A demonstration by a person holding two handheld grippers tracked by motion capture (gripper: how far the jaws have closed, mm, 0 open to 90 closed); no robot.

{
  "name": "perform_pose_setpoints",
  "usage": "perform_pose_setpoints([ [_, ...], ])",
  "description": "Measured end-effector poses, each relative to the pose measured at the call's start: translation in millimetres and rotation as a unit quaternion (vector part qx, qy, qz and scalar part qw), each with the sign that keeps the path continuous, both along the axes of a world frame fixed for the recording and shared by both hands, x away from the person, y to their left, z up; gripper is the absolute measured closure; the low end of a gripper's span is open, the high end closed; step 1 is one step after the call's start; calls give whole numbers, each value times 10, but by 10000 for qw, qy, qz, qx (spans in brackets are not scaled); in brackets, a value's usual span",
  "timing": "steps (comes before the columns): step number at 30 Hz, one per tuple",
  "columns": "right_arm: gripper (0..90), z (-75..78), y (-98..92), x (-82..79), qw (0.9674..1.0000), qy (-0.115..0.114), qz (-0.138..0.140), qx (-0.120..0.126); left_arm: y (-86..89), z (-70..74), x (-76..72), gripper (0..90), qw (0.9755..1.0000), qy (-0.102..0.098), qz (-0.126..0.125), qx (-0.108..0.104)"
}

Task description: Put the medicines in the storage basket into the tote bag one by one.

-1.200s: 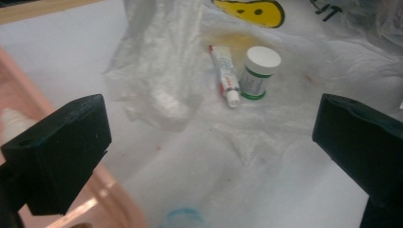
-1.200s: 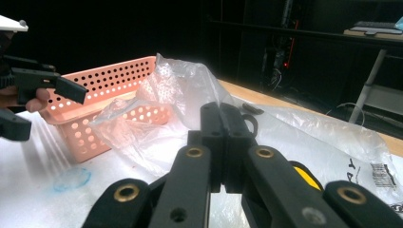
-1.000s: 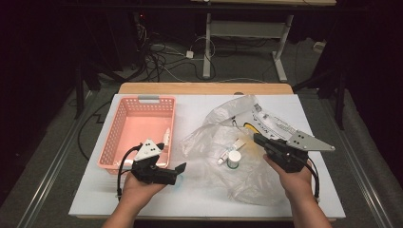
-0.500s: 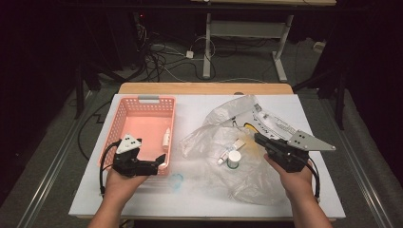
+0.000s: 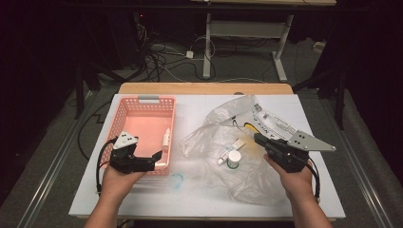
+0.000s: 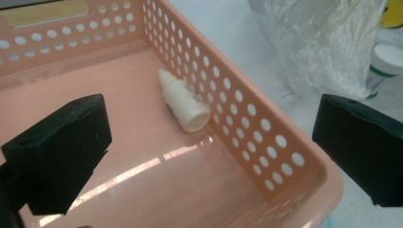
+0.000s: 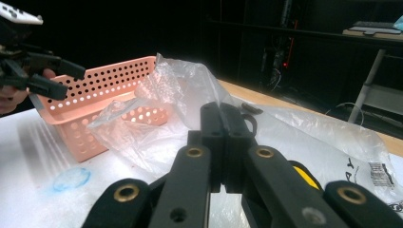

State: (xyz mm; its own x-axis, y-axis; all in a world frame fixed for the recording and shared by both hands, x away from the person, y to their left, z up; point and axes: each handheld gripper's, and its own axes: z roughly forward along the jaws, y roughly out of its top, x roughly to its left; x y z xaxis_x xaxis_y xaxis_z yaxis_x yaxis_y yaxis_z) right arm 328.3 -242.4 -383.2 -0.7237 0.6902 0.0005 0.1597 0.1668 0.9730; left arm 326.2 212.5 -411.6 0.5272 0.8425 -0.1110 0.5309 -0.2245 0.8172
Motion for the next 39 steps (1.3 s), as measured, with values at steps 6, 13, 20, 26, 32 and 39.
perform_pose_setpoints([
  [6, 900, -15, 11, 7, 10000, 1, 19, -29, -75, 155, 30, 0, 9998, -192, 37, -83],
  [13, 900, -6, 15, 5, 10000, -38, 34, -31, -63, 187, 197, 0, 9996, -169, -43, -203],
  [20, 900, -9, 14, 6, 10000, -9, 24, -49, -101, 213, 447, 0, 9998, -86, -60, -193],
  [26, 900, -6, 11, 10, 10000, -37, 30, -46, -147, 208, 652, 0, 9998, 118, -82, -120],
  [32, 900, 7, 4, 1, 10000, -21, 24, -7, -147, 158, 819, 0, 9992, 394, -18, -2],
  [39, 900, 16, -11, 1, 10000, -43, 19, 17, -106, 41, 987, 2, 9954, 905, 88, 289],
])
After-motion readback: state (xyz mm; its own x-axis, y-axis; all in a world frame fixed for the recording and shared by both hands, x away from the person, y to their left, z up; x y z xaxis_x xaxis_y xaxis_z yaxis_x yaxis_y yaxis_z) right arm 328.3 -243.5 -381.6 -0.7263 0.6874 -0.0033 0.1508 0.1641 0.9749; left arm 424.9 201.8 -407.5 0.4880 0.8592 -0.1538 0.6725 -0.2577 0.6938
